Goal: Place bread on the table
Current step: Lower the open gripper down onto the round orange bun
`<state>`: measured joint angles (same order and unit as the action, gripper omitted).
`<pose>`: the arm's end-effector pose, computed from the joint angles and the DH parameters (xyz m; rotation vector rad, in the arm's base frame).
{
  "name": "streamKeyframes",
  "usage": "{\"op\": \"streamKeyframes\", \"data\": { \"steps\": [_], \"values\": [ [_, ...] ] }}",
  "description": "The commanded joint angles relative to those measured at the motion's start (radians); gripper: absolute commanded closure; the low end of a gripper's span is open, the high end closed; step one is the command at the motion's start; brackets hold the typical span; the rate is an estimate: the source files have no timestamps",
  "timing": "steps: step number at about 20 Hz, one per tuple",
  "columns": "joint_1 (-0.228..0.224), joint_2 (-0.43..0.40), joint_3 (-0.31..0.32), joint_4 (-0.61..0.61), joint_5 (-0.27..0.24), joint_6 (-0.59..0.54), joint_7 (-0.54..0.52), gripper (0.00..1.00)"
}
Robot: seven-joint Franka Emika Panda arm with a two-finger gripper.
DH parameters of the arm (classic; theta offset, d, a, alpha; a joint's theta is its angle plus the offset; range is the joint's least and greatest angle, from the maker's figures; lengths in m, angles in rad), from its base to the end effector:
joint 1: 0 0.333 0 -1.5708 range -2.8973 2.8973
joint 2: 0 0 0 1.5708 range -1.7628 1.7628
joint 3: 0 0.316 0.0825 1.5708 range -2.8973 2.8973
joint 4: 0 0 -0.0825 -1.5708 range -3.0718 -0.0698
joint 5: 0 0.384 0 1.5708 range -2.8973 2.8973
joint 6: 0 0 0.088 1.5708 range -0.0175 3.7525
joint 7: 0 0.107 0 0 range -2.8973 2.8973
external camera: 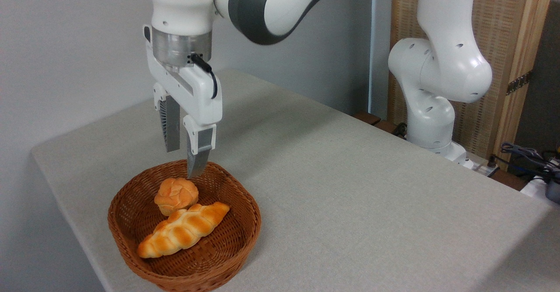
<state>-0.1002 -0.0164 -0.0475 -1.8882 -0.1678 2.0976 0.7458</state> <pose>0.5709 -0.0932 0.5313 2.7809 -1.2178 0.3977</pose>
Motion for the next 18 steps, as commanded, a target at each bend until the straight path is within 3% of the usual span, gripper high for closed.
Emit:
{"op": "streamKeyframes", "data": {
  "steps": [1, 8, 10, 13, 18],
  "values": [
    [-0.001, -0.010, -0.009, -0.064, -0.041, 0.097, 0.009, 0.00],
    [-0.003, 0.018, -0.067, -0.169, -0.010, 0.283, 0.020, 0.00],
    [-0.003, 0.032, -0.083, -0.169, 0.007, 0.286, 0.020, 0.00],
    [-0.003, 0.041, -0.084, -0.169, 0.076, 0.286, 0.020, 0.00],
    [-0.003, 0.062, -0.092, -0.175, 0.083, 0.312, 0.020, 0.00]
  ]
}}
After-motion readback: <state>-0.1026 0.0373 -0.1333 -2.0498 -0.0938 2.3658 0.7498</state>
